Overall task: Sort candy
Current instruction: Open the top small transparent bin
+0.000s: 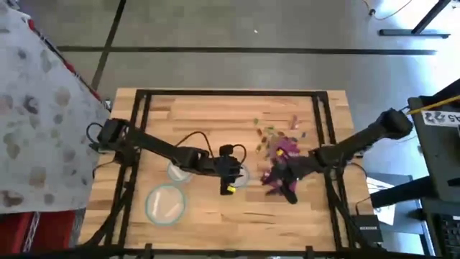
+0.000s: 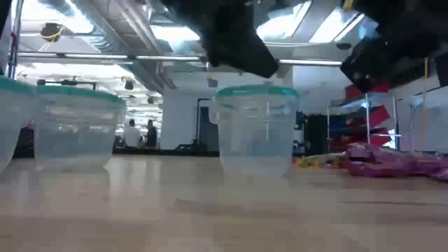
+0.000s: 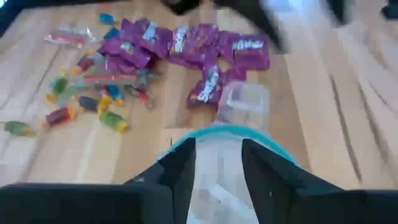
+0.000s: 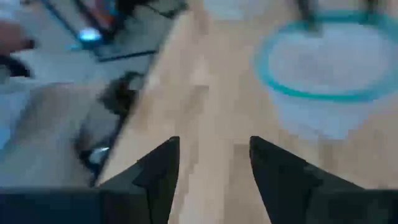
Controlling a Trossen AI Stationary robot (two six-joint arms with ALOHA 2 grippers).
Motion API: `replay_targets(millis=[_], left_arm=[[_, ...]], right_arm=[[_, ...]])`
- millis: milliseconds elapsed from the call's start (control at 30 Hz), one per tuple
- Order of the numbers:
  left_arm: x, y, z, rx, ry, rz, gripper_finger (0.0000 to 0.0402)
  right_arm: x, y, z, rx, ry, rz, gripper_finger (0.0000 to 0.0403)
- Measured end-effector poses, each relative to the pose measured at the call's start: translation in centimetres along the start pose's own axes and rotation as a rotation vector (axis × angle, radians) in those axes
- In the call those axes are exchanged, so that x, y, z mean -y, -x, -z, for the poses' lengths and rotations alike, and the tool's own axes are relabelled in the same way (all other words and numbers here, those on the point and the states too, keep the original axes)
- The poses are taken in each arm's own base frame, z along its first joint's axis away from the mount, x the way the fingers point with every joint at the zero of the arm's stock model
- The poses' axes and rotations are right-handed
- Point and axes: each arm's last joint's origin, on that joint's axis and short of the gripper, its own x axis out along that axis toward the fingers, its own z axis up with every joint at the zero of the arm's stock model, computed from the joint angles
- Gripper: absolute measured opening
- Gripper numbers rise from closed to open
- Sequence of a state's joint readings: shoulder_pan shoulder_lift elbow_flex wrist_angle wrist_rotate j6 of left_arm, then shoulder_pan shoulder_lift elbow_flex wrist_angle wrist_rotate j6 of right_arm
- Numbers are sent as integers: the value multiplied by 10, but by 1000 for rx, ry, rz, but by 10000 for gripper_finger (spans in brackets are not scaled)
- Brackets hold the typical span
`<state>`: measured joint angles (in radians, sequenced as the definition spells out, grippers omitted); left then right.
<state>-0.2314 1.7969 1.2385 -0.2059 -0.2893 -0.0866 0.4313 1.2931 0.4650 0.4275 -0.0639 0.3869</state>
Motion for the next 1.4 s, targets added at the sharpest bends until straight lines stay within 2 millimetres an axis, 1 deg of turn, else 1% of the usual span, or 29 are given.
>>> replay_targets(millis=[67, 133, 200, 267, 333, 400, 533, 633, 700, 733, 867, 1033, 1133, 1267, 1400], left_arm=[[-2, -2, 5, -47, 15, 4, 115], [-4, -2, 8, -85, 39, 6, 115], [-4, -3, 9, -90, 59, 20, 115], [-2, -2, 9, -88, 74, 28, 115], [1, -2, 9, -83, 89, 45, 115], [4, -1, 9, -81, 94, 61, 115], [7, 0, 9, -78, 93, 66, 115], [7, 0, 7, -65, 97, 67, 115], [7, 0, 6, -51, 98, 67, 115], [7, 0, 5, -44, 99, 67, 115], [8, -1, 5, -39, 107, 96, 115], [10, -14, 9, -49, 107, 110, 115], [13, -23, 11, -39, 108, 119, 115], [15, -29, 16, -63, 105, 115, 115], [15, -32, 19, -69, 126, 98, 115]], right_arm=[[1, -13, 2, 21, 4, 19, 182], [5, -27, 5, 12, 1, 78, 182], [9, -34, 9, -14, 3, 166, 182], [12, -38, 8, -11, 8, 262, 182], [14, -35, 9, -13, 15, 345, 182], [14, -30, 5, 8, 19, 396, 182], [10, -11, -4, 2, 28, 454, 182], [8, -2, -4, -56, 22, 405, 182], [6, -2, -2, -71, 1, 320, 182], [7, -3, 3, -86, -11, 288, 182], [13, -20, 20, -54, -35, 195, 182], [22, -48, 39, -8, -53, 168, 182], [27, -61, 48, 52, -74, 159, 182], [31, -70, 55, 120, -84, 172, 182], [31, -72, 54, 178, -79, 155, 182]])
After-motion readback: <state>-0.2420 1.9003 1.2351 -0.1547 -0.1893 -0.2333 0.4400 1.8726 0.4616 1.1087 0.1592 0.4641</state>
